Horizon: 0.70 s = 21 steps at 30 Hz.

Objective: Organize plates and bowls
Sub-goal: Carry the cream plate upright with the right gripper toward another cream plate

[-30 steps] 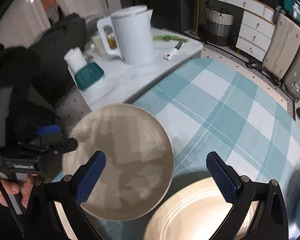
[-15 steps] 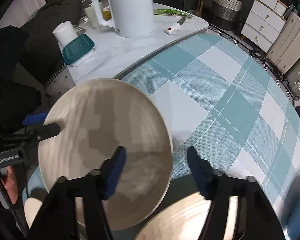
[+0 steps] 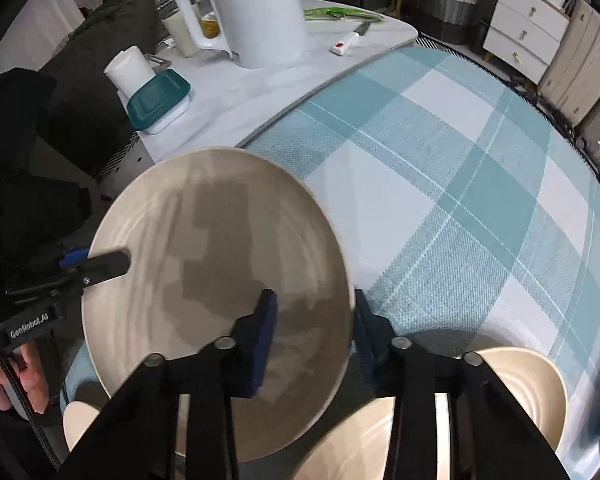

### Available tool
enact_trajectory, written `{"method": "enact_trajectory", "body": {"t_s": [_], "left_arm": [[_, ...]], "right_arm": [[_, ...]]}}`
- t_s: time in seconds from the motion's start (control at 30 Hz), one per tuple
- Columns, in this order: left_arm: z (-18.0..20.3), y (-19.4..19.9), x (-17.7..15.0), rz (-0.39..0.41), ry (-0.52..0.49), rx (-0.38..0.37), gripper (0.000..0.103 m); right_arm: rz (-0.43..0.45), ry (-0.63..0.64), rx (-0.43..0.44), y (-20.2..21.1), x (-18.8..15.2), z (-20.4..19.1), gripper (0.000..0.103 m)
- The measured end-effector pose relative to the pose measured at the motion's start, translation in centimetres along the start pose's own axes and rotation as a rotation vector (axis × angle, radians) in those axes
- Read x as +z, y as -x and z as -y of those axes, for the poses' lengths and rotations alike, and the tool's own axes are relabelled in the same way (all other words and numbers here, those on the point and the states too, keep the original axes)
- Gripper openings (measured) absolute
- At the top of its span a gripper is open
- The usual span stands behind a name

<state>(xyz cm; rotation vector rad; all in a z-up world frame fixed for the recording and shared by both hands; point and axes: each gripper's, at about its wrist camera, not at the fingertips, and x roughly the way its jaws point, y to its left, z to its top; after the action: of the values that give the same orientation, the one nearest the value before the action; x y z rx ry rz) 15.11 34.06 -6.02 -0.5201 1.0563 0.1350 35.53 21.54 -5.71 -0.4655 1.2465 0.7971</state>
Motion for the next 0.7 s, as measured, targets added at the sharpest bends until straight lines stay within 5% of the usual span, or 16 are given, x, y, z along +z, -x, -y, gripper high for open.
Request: {"method": "enact_trajectory", "body": {"t_s": [0.27, 0.7], "left_arm": [[-1.2, 0.0, -0.1, -0.016, 0.038, -0.095, 0.013], [-0.8, 1.3, -0.5, -0.012, 0.038, -0.054, 0.012]], "right_arm": [[0.016, -0.048, 0.048, 0.0, -0.4, 1.0, 0.017], [0.058, -0.091, 0.100, 1.6, -0.4, 0.8, 0.013]]}}
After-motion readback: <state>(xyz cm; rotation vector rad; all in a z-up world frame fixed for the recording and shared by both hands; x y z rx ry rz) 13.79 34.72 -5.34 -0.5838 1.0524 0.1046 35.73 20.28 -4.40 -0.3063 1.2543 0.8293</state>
